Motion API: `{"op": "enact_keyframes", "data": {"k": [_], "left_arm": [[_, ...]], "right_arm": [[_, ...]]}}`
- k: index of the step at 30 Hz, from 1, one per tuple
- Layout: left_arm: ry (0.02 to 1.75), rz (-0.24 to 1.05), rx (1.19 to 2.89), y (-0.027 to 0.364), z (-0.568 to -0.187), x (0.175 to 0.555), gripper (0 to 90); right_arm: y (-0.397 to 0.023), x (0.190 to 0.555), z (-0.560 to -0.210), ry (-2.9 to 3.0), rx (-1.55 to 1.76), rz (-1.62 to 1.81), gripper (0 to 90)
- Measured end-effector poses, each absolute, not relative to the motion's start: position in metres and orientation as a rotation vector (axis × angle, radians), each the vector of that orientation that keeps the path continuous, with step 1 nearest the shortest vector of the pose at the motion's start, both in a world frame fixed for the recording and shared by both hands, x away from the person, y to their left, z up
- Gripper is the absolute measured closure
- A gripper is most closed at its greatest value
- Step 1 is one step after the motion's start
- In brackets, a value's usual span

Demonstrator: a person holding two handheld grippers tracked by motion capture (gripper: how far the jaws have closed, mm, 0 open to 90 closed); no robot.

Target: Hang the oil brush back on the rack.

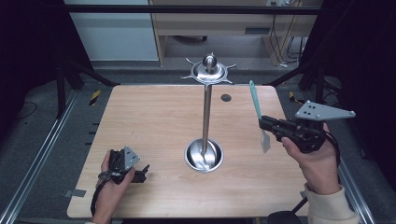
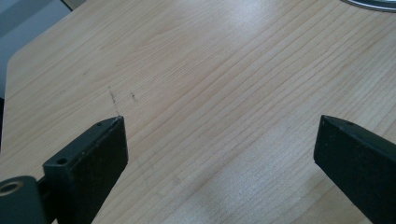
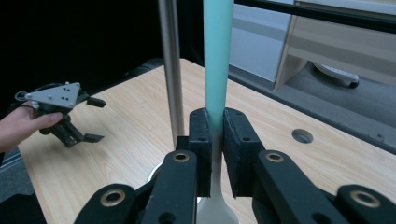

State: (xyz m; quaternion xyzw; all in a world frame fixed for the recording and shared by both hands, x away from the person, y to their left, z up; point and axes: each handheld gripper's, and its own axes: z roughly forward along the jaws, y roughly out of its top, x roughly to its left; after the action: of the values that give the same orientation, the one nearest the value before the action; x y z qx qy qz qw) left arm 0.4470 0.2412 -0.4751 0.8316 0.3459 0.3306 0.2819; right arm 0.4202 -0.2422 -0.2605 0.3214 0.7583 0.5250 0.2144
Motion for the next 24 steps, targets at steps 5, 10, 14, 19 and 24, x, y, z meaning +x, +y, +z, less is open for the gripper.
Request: {"op": "enact_keyframes", "data": {"k": [5, 10, 14, 19, 24], "left_arm": [[0.925, 0.886, 2.230, 0.241, -0.475, 0.447, 2.5], [0.925, 0.886, 2.232, 0.241, -0.475, 0.447, 2.5], [0.924, 0.885, 2.234, 0.241, -0.475, 0.447, 2.5], [0.921, 0.883, 2.239, 0.241, -0.475, 0.447, 2.5], [0.918, 0.878, 2.244, 0.241, -0.475, 0.447, 2.5]], "right_arm": [[-0.237, 0.420, -0.259, 2.105, 0.868, 1.489, 82.3], [-0.230, 0.420, -0.258, 2.109, 0.843, 1.509, 82.3], [-0.228, 0.419, -0.257, 2.106, 0.830, 1.535, 82.3], [-0.223, 0.420, -0.256, 2.113, 0.814, 1.542, 82.3], [-0.219, 0.421, -0.254, 2.118, 0.806, 1.549, 82.3]]}}
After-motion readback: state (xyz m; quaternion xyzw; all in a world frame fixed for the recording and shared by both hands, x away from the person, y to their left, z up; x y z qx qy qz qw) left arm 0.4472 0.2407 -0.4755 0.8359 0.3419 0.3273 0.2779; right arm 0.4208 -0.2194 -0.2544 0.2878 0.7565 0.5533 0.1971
